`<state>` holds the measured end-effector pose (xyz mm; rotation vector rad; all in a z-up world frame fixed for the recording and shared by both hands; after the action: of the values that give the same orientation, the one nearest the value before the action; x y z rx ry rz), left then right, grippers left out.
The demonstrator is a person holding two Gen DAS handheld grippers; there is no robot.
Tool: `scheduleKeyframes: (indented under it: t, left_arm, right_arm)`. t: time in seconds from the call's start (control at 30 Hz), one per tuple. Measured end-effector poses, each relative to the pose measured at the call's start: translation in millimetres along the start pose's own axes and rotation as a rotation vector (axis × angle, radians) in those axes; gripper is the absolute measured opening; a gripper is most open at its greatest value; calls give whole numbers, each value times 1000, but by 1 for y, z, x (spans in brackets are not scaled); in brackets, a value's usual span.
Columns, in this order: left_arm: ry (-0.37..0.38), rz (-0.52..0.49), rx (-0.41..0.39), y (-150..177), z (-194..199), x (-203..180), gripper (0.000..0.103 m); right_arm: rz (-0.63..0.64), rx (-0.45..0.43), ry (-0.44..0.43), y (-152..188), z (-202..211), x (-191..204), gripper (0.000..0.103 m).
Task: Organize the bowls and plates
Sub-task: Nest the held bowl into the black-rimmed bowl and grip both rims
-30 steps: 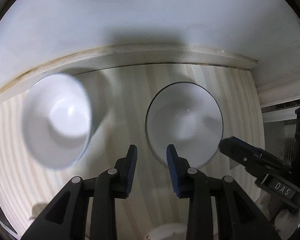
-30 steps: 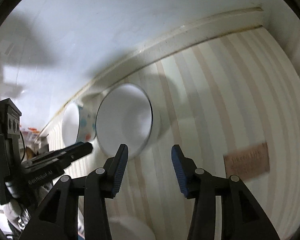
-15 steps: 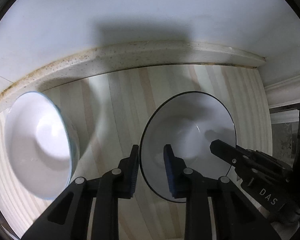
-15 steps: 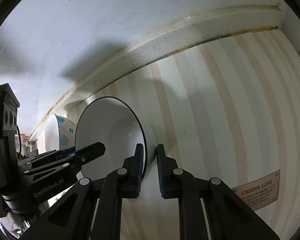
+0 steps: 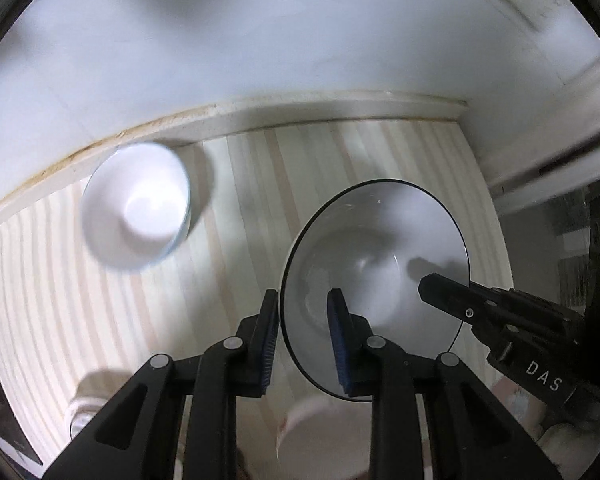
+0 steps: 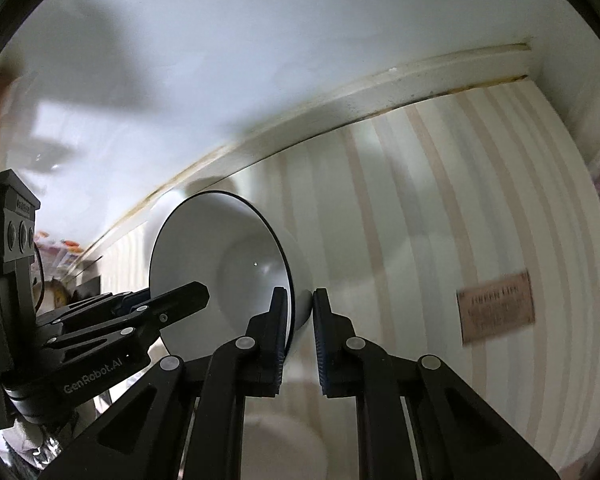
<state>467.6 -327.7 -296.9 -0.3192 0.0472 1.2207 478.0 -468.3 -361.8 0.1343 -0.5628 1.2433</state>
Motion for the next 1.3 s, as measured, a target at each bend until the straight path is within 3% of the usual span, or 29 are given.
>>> scheduleKeyframes:
  t: [0.17,0.33,0.6,0.8,1.3]
  left_arm:
    - [4,-15,24,47,18,-4,22]
    - [-6,-27,81,94,8,-2,22]
    - [-77,-65,170,126,-22,-3,22]
    - [-141,-105,192,128,-32,-5,22]
    - [-116,-92,211,129,-40,0,22]
  right_arm:
    - [0,20,-15,47,23,6,14]
    - [-3,82,-14,103,27,2,14]
    - [-27,162,15,159,0,-12,14]
    - [-20,190,34,170,-18,-17,15]
    - [38,216,116,157,-19,-7,15]
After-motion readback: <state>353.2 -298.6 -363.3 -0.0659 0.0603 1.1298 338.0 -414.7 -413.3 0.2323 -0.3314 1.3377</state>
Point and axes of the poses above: each gripper's, at about its wrist camera, not at the fingertips, and z roughly against the way its jaws point, x to its left, y to its underside, the point moved 6 cm from there along -z, roughly the way its jaws point, and after that the axes turned 3 degrees about -z, right-handed, at the moved point
